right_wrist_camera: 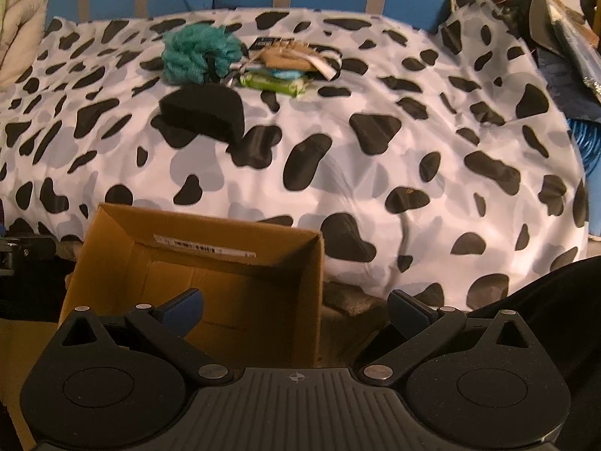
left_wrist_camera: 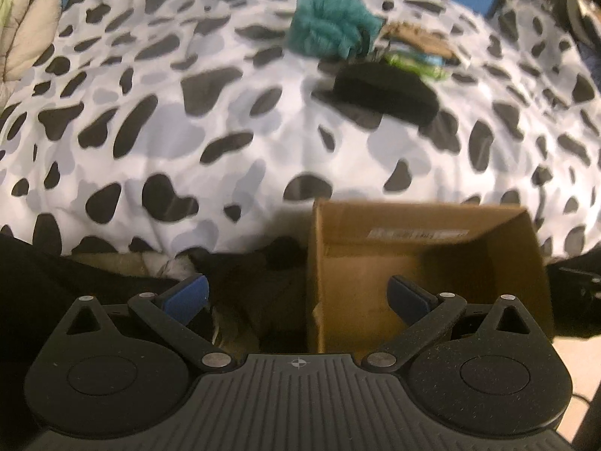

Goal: Organize soft objects
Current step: 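Move both tools from the cardboard box toward the sponges on the bed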

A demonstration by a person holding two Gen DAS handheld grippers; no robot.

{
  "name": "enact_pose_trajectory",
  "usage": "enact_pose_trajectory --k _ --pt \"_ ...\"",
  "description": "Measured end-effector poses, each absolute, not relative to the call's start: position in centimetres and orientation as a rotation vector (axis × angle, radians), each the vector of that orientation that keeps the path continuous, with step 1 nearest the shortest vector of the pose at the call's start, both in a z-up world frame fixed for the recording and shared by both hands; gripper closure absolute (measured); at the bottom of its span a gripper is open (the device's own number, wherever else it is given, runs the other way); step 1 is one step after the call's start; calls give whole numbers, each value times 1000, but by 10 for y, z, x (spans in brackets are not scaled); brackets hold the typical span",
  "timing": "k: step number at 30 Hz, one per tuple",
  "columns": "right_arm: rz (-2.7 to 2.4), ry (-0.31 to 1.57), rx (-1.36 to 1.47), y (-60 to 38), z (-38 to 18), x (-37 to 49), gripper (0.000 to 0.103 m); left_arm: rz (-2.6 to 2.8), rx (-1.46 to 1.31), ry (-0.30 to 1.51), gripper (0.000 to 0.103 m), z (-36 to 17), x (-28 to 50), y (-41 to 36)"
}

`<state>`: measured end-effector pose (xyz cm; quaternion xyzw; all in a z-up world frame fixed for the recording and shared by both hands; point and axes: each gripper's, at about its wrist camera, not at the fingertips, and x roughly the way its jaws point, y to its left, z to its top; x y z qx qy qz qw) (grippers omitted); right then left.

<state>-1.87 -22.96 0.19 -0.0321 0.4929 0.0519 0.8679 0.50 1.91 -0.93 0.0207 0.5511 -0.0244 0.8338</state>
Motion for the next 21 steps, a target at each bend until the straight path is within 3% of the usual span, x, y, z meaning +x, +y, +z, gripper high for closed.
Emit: enact_pose_trajectory --k 11,21 --pt "152 1164 -196 -203 -25 -10 0 -63 116 1310 0 -32 8 12" --pt "192 1197 -133 -216 -26 3 0 -103 95 1254 0 -16 25 -7"
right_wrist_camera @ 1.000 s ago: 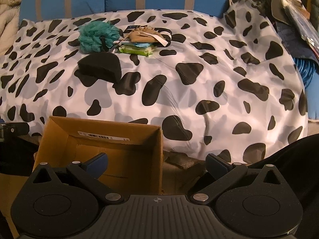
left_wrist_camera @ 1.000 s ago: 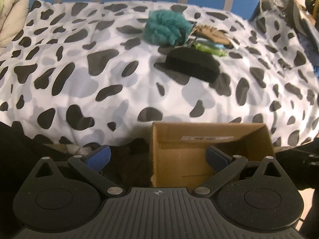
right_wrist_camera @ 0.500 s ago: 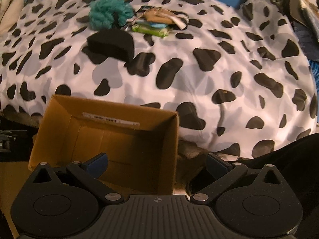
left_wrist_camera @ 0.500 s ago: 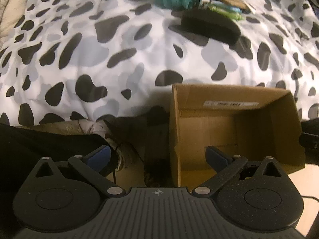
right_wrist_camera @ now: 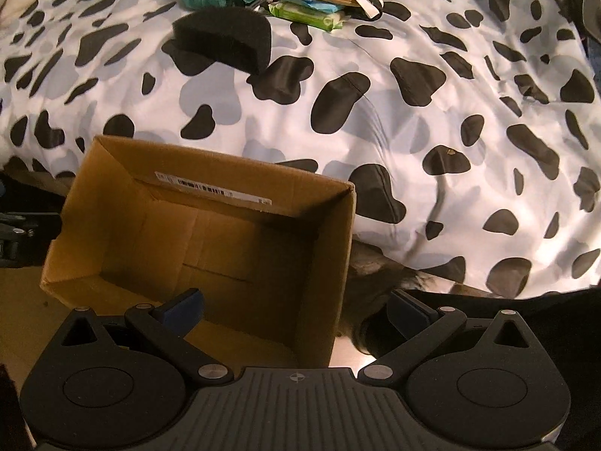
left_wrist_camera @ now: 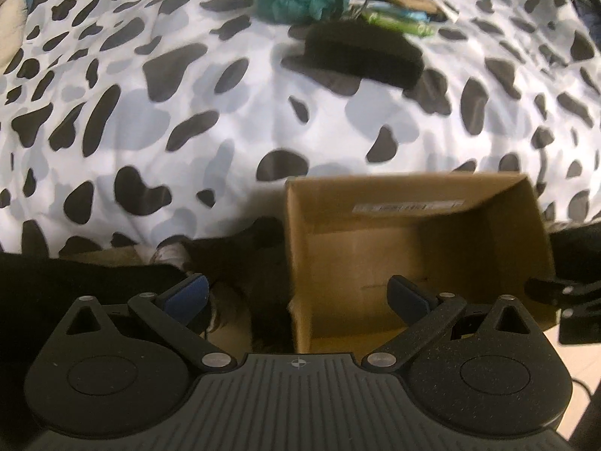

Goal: Organize soft objects
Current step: 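Move both tools from the cardboard box toward the sponges on the bed, then grasp the black foam sponge with the right gripper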

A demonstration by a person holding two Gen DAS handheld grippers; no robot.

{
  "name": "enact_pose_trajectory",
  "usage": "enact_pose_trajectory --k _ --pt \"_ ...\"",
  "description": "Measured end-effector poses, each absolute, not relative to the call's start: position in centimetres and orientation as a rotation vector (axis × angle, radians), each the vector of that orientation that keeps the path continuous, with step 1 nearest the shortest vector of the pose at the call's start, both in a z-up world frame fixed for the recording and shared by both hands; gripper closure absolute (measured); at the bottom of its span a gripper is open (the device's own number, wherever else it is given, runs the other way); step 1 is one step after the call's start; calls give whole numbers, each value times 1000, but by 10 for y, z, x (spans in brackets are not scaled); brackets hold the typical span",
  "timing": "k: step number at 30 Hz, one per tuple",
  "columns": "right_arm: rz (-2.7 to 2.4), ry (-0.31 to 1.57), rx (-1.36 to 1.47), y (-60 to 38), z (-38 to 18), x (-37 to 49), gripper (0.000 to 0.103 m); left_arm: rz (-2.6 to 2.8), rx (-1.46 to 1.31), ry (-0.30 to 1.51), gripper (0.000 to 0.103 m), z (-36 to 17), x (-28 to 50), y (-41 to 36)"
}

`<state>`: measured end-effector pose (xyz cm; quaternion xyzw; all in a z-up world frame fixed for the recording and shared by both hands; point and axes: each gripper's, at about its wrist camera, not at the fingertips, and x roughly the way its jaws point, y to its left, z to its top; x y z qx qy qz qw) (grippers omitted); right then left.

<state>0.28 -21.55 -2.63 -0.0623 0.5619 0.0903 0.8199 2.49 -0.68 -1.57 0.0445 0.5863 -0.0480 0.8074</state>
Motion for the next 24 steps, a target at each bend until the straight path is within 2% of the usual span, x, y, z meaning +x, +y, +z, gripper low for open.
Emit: enact_pose_trajectory --k 11,24 --pt "270 1046 -93 -236 7 36 0 -159 41 1120 0 2 59 -4" --pt "334 909 -15 -254 16 96 0 -244 130 999 0 -10 101 -10"
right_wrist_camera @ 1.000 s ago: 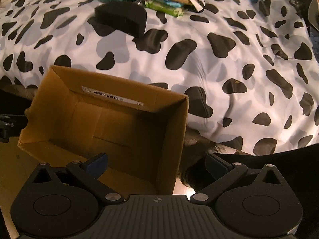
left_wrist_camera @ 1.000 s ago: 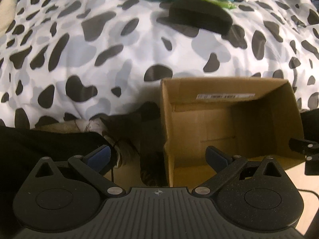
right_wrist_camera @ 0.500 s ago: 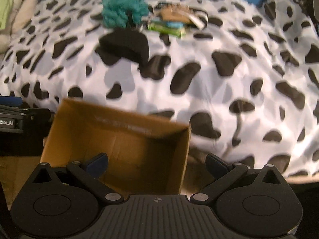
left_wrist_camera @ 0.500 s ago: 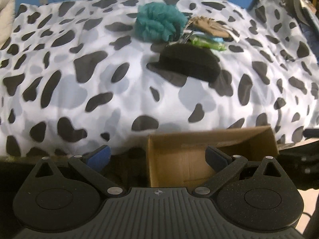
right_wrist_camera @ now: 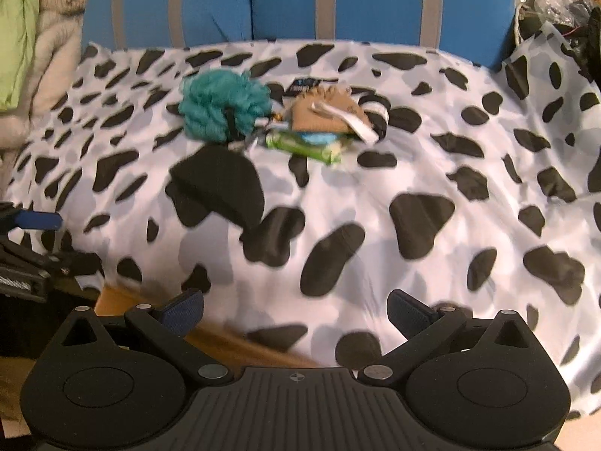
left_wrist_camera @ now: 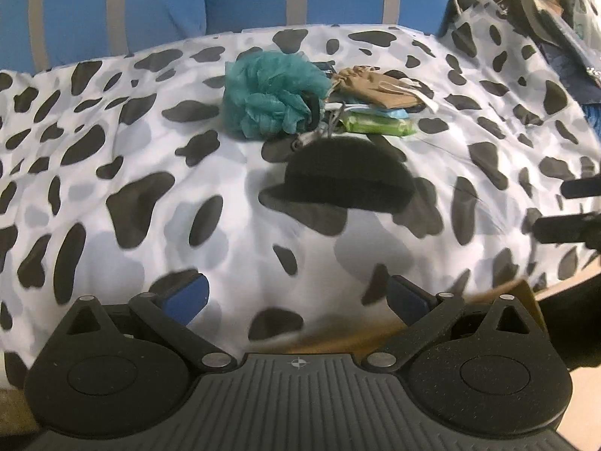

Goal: Organize soft objects
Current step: 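Grasp the black foam sponge with the right gripper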

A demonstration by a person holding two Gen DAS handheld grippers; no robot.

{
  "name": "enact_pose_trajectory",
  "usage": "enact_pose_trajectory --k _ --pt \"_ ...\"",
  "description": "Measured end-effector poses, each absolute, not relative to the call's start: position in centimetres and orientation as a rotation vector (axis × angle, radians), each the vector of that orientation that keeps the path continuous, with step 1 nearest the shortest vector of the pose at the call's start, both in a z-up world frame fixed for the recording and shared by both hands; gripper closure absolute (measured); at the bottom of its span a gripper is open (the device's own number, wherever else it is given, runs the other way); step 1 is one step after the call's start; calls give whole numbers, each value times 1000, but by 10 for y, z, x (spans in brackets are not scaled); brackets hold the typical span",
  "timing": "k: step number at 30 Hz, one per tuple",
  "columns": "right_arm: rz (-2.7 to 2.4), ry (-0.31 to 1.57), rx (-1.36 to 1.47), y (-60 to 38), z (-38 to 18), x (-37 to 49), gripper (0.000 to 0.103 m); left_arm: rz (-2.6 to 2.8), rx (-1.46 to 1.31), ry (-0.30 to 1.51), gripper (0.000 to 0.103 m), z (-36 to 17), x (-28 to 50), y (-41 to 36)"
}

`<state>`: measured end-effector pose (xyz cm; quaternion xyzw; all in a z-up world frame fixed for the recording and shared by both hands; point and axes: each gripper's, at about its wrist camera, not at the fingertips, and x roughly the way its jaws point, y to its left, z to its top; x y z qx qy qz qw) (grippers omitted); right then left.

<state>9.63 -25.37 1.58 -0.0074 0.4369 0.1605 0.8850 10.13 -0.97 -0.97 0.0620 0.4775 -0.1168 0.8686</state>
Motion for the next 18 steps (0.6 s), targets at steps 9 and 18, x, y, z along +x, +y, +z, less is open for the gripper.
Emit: enact_pose_trajectory --k 9,18 --pt "287 838 -88 -248 15 126 0 -177 114 876 0 -12 131 -1" --pt "270 737 -189 -230 5 157 0 -165 46 819 0 3 146 8"
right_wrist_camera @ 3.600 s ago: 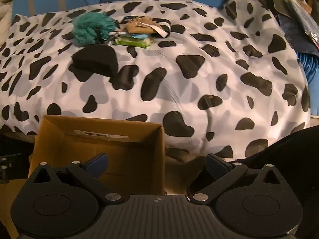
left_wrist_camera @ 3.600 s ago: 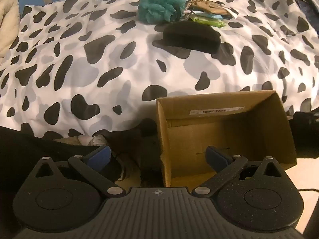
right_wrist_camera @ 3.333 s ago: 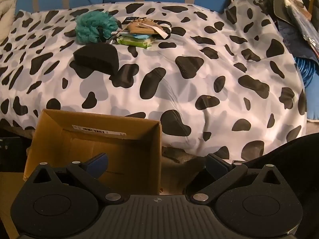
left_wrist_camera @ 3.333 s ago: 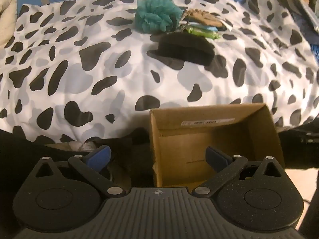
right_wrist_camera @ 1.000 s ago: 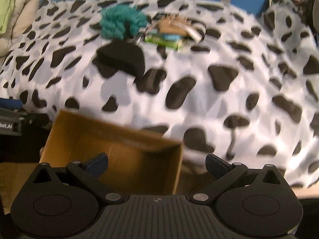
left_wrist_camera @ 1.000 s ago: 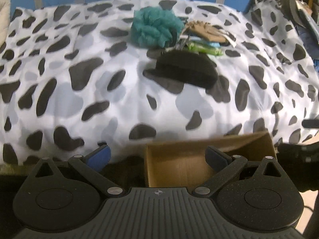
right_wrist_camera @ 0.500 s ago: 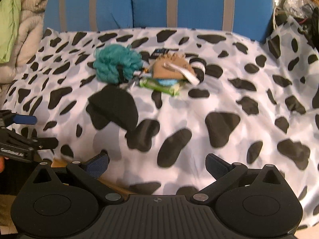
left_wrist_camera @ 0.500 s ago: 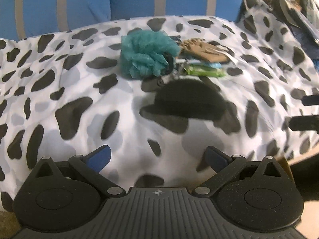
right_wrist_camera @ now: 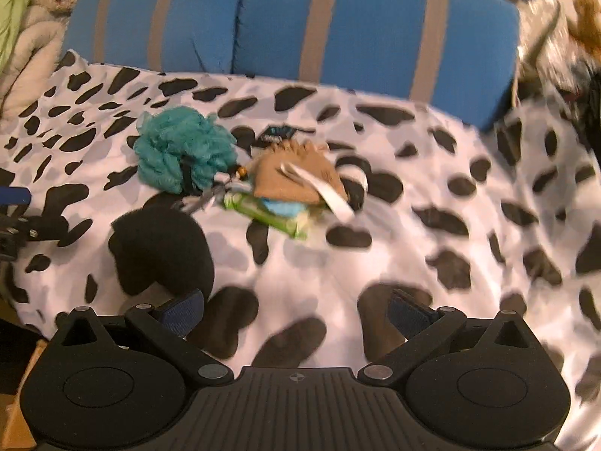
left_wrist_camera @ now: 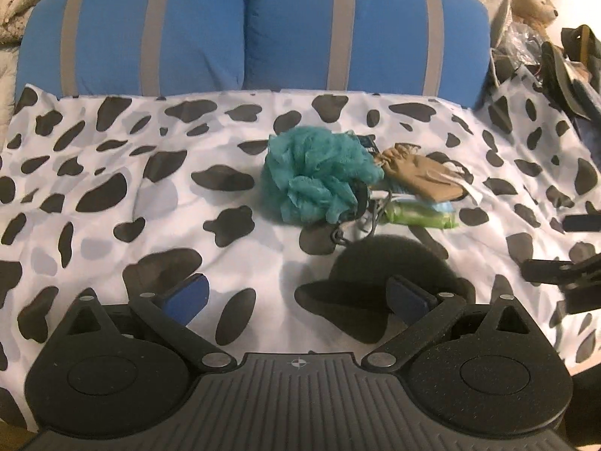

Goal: Organize soft objects
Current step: 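Grasp the black foam sponge with the right gripper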

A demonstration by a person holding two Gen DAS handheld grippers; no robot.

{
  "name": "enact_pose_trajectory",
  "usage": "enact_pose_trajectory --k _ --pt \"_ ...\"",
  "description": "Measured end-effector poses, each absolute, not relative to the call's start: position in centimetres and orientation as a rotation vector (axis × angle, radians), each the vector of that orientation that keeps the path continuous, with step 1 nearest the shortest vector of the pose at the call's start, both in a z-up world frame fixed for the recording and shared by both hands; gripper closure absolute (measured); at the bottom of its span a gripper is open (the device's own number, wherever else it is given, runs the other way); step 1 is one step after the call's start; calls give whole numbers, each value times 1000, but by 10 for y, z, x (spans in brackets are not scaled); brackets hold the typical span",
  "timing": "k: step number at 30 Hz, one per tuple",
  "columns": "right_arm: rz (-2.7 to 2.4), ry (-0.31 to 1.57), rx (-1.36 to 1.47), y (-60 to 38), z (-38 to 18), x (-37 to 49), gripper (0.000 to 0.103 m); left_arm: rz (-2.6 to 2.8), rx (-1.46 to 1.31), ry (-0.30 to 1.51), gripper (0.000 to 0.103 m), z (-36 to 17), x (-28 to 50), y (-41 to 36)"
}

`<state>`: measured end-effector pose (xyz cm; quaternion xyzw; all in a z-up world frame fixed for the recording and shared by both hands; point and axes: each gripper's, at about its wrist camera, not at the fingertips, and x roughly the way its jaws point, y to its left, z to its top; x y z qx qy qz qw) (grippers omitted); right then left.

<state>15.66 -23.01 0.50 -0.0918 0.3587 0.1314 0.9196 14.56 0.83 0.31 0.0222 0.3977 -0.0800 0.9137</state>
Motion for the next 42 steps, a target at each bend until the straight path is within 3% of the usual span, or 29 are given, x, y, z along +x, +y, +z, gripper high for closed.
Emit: enact_pose_trajectory --k 11,32,33,35,36,42 --pt "528 747 -244 -187 -5 182 0 -244 135 865 0 2 143 7" --pt "653 823 -343 -118 -42 227 0 -259 52 861 0 13 146 35" --pt "659 829 -341 -116 -44 229 1 -261 53 864 0 13 146 35" --pt "665 846 -340 -115 -46 231 12 -266 54 868 0 12 147 33" --pt "665 861 -342 -115 -47 231 26 -269 54 867 0 12 147 32" --pt "684 857 -316 -123 -38 222 28 -276 36 848 0 15 148 28"
